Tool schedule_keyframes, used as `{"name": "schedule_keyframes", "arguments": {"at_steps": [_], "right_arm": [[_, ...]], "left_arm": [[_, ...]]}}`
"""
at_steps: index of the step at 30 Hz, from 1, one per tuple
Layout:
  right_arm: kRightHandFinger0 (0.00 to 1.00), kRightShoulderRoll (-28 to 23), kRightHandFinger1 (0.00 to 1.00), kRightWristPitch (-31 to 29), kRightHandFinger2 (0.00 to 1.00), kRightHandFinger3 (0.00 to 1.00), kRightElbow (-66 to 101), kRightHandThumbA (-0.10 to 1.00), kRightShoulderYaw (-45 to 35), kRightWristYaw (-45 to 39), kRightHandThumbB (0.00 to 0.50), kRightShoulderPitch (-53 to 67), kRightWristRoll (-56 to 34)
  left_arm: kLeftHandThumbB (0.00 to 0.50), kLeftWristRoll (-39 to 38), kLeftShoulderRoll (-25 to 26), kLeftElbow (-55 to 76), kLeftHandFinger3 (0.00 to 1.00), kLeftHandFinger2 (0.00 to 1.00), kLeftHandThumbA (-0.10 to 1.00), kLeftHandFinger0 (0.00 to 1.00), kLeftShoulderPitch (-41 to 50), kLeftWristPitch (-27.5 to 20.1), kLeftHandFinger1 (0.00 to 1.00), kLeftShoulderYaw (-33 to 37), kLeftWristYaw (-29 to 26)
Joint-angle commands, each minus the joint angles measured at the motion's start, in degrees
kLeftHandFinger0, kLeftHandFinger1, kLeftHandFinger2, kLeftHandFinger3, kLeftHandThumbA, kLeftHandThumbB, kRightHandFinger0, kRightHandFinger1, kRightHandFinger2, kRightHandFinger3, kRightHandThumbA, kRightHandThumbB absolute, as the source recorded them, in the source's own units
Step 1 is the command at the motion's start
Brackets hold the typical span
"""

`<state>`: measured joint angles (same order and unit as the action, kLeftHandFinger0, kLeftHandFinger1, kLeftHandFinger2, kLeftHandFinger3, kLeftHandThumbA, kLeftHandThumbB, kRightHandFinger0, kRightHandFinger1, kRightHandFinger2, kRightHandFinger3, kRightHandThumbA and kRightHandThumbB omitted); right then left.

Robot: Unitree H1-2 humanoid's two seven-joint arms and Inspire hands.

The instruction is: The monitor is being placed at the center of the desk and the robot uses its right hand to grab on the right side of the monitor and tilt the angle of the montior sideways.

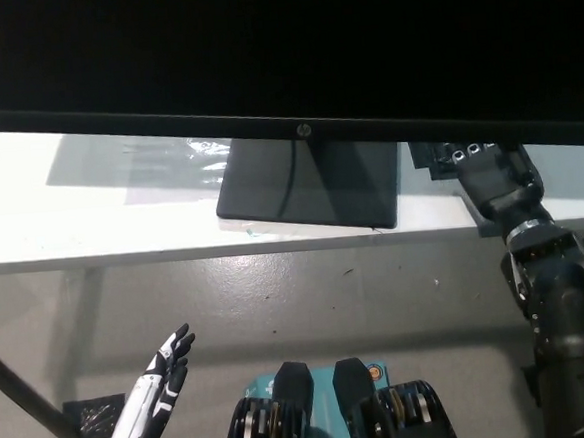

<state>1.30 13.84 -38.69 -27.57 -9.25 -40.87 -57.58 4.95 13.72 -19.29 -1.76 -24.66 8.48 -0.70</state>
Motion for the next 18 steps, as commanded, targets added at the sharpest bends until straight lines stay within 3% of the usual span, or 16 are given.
{"name": "schedule_keyframes", "arguments": {"at_steps": [1, 8, 10, 18], "right_arm": [[1.0, -0.1, 1.0, -0.8, 1.0, 1.0, 4.0, 1.0, 0.3, -4.3, 0.41, -2.2, 0.4], [1.0, 0.7, 1.0, 0.9, 1.0, 1.0, 8.1, 1.0, 1.1, -4.1, 0.414, 1.3, 0.7], [1.0, 1.8, 1.0, 2.7, 1.0, 1.0, 11.2, 1.0, 2.7, -5.2, 0.421, 5.5, 0.6], [1.0, 2.5, 1.0, 2.0, 1.0, 1.0, 15.7, 1.0, 6.2, -7.4, 0.436, 11.1, 2.1]], "left_arm": [[0.353, -0.5, 1.0, 1.5, 1.0, 1.0, 1.0, 1.0, -0.4, -2.3, 1.0, -0.1, -0.3], [0.373, -0.7, 0.8, 1.5, 1.0, 1.0, 1.0, 1.0, -0.2, -2.3, 1.0, -0.3, -0.2], [0.351, -0.1, 0.9, 1.6, 1.0, 1.0, 1.0, 1.0, -0.6, -2.3, 1.0, 0.0, -1.0], [0.361, -1.2, 0.7, 1.7, 1.0, 1.0, 1.0, 1.0, -0.5, -2.3, 1.0, -0.5, 0.1]]}}
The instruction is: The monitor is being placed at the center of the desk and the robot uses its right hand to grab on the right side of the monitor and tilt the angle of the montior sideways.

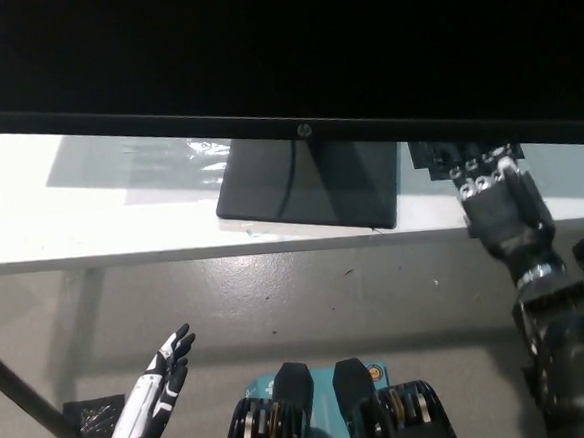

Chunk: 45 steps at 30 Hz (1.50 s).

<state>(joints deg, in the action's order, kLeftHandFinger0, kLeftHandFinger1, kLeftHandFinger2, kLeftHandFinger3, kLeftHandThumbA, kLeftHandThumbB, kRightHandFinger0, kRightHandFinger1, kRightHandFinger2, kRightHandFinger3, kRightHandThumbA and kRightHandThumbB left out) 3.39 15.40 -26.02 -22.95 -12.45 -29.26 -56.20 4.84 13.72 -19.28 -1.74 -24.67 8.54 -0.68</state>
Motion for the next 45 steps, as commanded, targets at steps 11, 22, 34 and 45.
{"name": "schedule_keyframes", "arguments": {"at_steps": [11, 22, 34, 45], "right_arm": [[1.0, 0.5, 1.0, 0.4, 1.0, 1.0, 9.6, 1.0, 5.4, -8.1, 0.447, 4.1, 1.3], [1.0, -0.1, 1.0, 1.8, 1.0, 1.0, 10.4, 1.0, 3.6, -4.9, 0.461, -0.4, -0.8], [1.0, -1.5, 1.0, 1.2, 1.0, 1.0, 1.7, 1.0, -0.1, -3.7, 0.446, -6.9, 0.3], [1.0, -4.0, 1.0, -3.1, 1.0, 1.0, -9.7, 1.0, -1.6, -6.3, 0.436, -12.4, 3.1]], "left_arm": [[0.371, -0.5, 0.7, 1.5, 1.0, 1.0, 1.0, 1.0, -0.5, -2.3, 1.0, -0.5, -0.3], [0.36, -0.6, 0.9, 1.3, 1.0, 1.0, 1.0, 1.0, -0.6, -2.3, 1.0, -0.5, -0.4], [0.372, -0.8, 0.8, 1.4, 1.0, 1.0, 1.0, 1.0, -0.6, -2.3, 1.0, -0.6, -0.2], [0.369, -0.6, 0.9, 1.4, 1.0, 1.0, 1.0, 1.0, -0.7, -2.3, 1.0, -0.5, -0.4]]}}
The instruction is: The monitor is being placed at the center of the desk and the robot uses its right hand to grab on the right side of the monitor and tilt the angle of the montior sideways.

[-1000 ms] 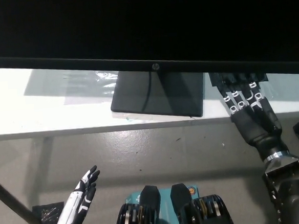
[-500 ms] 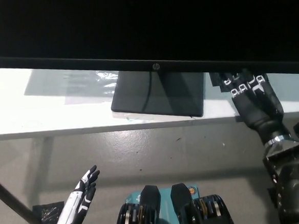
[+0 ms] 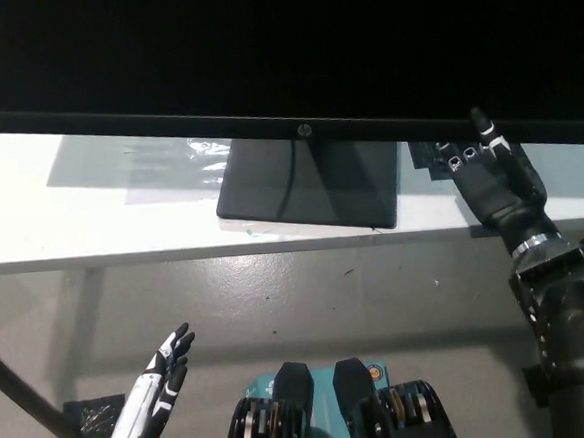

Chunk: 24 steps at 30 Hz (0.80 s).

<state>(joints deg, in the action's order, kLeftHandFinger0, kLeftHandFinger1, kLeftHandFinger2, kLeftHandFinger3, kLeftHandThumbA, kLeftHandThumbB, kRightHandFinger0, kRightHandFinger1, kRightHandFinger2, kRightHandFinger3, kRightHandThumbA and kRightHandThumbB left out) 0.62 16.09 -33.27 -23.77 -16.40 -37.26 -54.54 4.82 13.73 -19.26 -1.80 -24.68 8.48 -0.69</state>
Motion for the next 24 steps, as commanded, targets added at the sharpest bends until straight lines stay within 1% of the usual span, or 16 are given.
{"name": "schedule_keyframes", "arguments": {"at_steps": [1, 5, 7, 8, 10, 12, 13, 16, 17, 20, 23, 24], "right_arm": [[1.0, -1.3, 1.0, -4.1, 1.0, 1.0, -3.3, 1.0, -1.0, -2.3, 0.436, -4.8, 1.6], [1.0, -1.3, 1.0, -4.4, 1.0, 1.0, -4.3, 1.0, -1.4, -2.9, 0.436, -5.4, 1.8], [1.0, -1.4, 1.0, -5.0, 1.0, 1.0, -7.4, 1.0, -1.8, -1.9, 0.437, -6.8, 2.4], [1.0, -1.5, 1.0, -5.2, 1.0, 1.0, -7.8, 1.0, -1.8, -2.3, 0.435, -6.9, 2.5], [1.0, -1.6, 1.0, -5.7, 1.0, 1.0, -10.2, 1.0, -2.2, -3.5, 0.447, -7.5, 2.6], [1.0, -2.0, 1.0, -6.5, 1.0, 1.0, -13.1, 1.0, -2.4, -4.7, 0.454, -8.4, 2.8], [1.0, -2.2, 1.0, -7.2, 1.0, 1.0, -15.1, 1.0, -2.6, -5.4, 0.446, -9.4, 3.0], [1.0, -2.9, 1.0, -9.0, 1.0, 1.0, -19.0, 1.0, -2.5, -6.1, 0.437, -11.0, 4.2], [1.0, -3.1, 1.0, -9.5, 1.0, 1.0, -20.1, 1.0, -2.5, -6.1, 0.441, -11.5, 4.6], [1.0, -3.6, 1.0, -11.4, 1.0, 1.0, -23.6, 1.0, -2.5, -6.1, 0.441, -13.2, 5.7], [1.0, -4.4, 1.0, -12.8, 1.0, 1.0, -27.4, 1.0, -2.6, -7.3, 0.454, -15.3, 6.3], [1.0, -4.6, 1.0, -13.0, 1.0, 1.0, -28.6, 1.0, -2.8, -7.2, 0.451, -16.0, 6.4]], "left_arm": [[0.366, -0.7, 0.8, 1.4, 1.0, 1.0, 1.0, 1.0, -0.7, -2.2, 1.0, -0.5, -0.3], [0.362, -1.0, 0.8, 1.4, 1.0, 1.0, 1.0, 1.0, -0.7, -2.2, 1.0, -0.6, 0.0], [0.351, -0.7, 0.9, 1.2, 1.0, 1.0, 1.0, 1.0, -0.9, -2.2, 1.0, -0.4, -0.3], [0.353, -0.8, 0.9, 1.2, 1.0, 1.0, 1.0, 1.0, -0.9, -2.2, 1.0, -0.4, -0.2], [0.361, -0.7, 0.8, 1.2, 1.0, 1.0, 1.0, 1.0, -0.9, -2.2, 1.0, -0.5, -0.4], [0.351, -0.6, 0.8, 1.0, 1.0, 1.0, 1.0, 1.0, -0.9, -2.2, 1.0, -0.5, -0.5], [0.338, -0.9, 0.9, 1.0, 1.0, 1.0, 1.0, 1.0, -1.2, -2.2, 1.0, -0.6, -0.4], [0.341, -1.4, 0.9, 0.9, 1.0, 1.0, 1.0, 1.0, -1.3, -2.2, 1.0, -0.7, 0.2], [0.35, -1.4, 0.9, 0.9, 1.0, 1.0, 1.0, 1.0, -1.3, -2.2, 1.0, -0.7, 0.3], [0.343, -1.7, 0.8, 0.9, 1.0, 1.0, 1.0, 1.0, -1.3, -2.2, 1.0, -0.7, 0.5], [0.356, -1.1, 1.0, 0.9, 1.0, 1.0, 1.0, 1.0, -1.6, -2.2, 1.0, -0.6, 0.1], [0.365, -0.8, 1.0, 1.0, 1.0, 1.0, 1.0, 1.0, -1.6, -2.2, 1.0, -0.5, -0.1]]}}
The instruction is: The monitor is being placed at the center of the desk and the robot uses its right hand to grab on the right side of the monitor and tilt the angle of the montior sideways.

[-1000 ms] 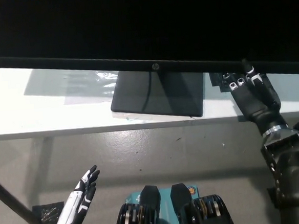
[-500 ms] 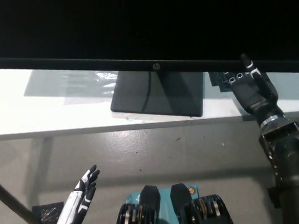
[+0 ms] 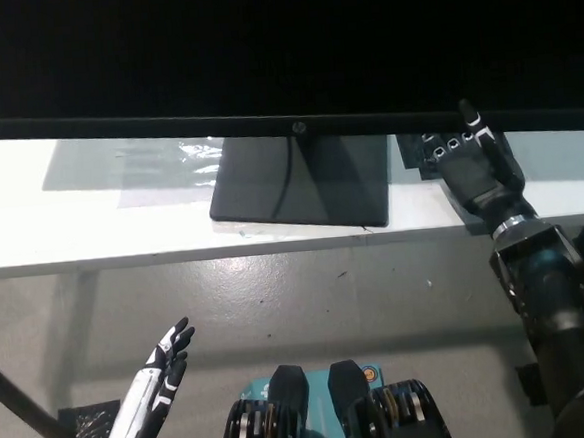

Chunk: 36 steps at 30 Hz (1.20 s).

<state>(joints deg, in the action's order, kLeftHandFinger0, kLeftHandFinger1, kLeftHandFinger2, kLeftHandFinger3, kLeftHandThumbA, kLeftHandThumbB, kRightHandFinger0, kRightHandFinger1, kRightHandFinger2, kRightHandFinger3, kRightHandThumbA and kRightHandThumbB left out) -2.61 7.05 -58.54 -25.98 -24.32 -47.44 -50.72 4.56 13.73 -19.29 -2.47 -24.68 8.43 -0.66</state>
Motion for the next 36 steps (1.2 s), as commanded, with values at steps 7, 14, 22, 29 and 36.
{"name": "schedule_keyframes", "arguments": {"at_steps": [7, 14, 22, 29, 36], "right_arm": [[1.0, -2.7, 1.0, -6.4, 1.0, 1.0, -12.4, 1.0, -1.4, -1.0, 0.439, -10.0, 3.4], [1.0, -3.0, 1.0, -7.6, 1.0, 1.0, -15.1, 1.0, -2.0, -1.5, 0.47, -11.2, 4.4], [1.0, -3.0, 1.0, -8.4, 1.0, 1.0, -16.0, 1.0, -2.1, -1.9, 0.458, -11.9, 5.3], [1.0, -2.8, 1.0, -8.6, 1.0, 1.0, -15.9, 1.0, -2.7, -1.5, 0.461, -12.3, 6.0], [1.0, 1.1, 1.0, -5.1, 1.0, 1.0, 3.7, 1.0, -0.3, -2.7, 0.444, -2.1, 6.3]], "left_arm": [[0.367, -1.4, 0.7, 1.3, 1.0, 1.0, 1.0, 1.0, -0.9, -2.2, 1.0, -1.0, 0.6], [0.358, -1.8, 0.7, 1.1, 1.0, 1.0, 1.0, 1.0, -1.0, -2.2, 1.0, -1.0, 0.8], [0.357, -1.5, 0.9, 1.2, 1.0, 1.0, 1.0, 1.0, -1.0, -2.2, 1.0, -1.0, 0.7], [0.376, -0.9, 0.7, 1.0, 1.0, 1.0, 1.0, 1.0, -1.2, -2.2, 1.0, -0.7, 0.3], [0.377, -1.3, 0.9, 1.2, 1.0, 1.0, 1.0, 1.0, -1.5, -2.2, 1.0, -0.9, 0.9]]}}
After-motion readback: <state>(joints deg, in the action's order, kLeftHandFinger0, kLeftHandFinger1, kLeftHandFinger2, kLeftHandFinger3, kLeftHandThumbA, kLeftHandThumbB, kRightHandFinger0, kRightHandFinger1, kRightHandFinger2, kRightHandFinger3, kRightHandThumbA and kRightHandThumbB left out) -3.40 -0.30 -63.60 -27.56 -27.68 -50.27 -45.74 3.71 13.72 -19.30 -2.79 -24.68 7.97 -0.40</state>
